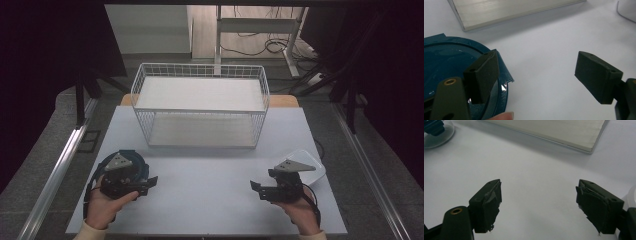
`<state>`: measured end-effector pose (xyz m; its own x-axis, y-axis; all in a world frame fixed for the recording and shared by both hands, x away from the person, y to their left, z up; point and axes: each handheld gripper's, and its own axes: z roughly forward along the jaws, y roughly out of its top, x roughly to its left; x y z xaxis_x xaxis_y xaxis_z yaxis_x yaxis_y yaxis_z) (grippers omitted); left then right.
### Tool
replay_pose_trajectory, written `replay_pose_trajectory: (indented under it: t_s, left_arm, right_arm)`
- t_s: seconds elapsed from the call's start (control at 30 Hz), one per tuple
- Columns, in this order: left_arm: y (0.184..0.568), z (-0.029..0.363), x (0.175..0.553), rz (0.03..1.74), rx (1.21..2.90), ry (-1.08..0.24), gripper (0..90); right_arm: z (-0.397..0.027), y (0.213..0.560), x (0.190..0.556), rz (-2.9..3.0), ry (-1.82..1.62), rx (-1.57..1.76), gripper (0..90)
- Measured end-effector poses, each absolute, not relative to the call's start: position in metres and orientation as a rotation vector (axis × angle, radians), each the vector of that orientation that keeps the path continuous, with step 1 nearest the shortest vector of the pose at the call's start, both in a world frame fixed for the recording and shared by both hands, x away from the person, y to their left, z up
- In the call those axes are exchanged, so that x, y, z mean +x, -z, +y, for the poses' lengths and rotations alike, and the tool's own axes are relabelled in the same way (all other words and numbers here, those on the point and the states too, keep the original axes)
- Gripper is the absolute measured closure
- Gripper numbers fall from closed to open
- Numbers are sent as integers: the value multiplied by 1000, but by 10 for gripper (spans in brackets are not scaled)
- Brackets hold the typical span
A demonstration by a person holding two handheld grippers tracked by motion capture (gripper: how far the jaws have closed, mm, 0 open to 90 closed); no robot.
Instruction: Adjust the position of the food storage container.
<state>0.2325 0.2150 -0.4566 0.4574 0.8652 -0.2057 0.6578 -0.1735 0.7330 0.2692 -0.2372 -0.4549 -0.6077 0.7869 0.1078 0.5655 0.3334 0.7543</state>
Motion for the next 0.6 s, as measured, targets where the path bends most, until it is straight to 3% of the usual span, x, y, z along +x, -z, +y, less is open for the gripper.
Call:
replay_pose_trajectory:
  t_s: [0.6]
  left_arm:
    - [458,213,231,1268,1927,-320,206]
  right_arm:
    - [-245,455,271,2285,-1186,1276,180]
